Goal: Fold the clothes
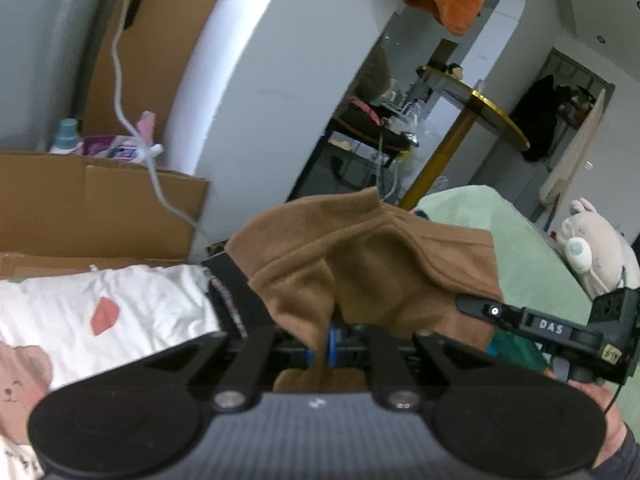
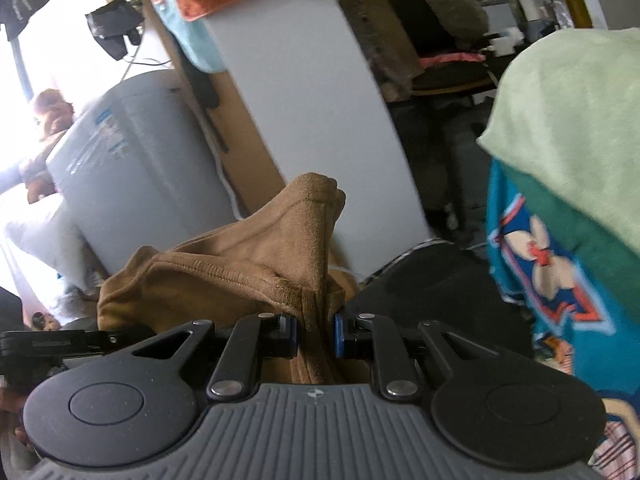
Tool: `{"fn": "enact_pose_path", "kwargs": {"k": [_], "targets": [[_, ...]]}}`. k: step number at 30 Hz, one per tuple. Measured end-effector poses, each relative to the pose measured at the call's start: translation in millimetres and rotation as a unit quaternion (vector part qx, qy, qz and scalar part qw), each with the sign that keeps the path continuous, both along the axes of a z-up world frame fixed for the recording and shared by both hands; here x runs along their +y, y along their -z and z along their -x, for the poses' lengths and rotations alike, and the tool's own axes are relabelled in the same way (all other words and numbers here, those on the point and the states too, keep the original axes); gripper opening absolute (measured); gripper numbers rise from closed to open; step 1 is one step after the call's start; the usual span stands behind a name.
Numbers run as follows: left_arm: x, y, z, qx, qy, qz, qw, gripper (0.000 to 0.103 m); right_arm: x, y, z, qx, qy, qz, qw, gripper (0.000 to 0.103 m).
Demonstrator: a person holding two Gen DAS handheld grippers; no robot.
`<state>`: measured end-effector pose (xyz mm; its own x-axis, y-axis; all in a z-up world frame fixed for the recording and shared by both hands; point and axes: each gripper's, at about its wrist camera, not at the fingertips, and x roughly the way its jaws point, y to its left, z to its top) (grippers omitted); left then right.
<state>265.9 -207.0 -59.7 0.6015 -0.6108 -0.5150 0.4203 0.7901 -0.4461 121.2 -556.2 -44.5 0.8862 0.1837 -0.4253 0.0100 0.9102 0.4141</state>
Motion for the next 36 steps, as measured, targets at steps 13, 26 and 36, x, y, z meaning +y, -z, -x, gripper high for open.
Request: {"fn": "enact_pose_path", "kwargs": {"k": [13,26,36], "targets": [[-42.7,-7.9,-42.9,-0.027,0.069,0.072,0.9946,0.007,-54.6,-57.2,-12.6,-0.015,0.048,0.071,0.996,0.016],[-57.7,52.7,-105.7,0.008,0.085,0.063,0.9944,0.007,-80.1,-6.3,-78.9,0.004,0.075,0.054,0.996,0.016],[-69.7,97.0,-152.6,0.035,0.064,0.036,0.9967,0.007,-87.0,39.9,-134.6,0.045,0.077,0.074,0.993,0.016]]}}
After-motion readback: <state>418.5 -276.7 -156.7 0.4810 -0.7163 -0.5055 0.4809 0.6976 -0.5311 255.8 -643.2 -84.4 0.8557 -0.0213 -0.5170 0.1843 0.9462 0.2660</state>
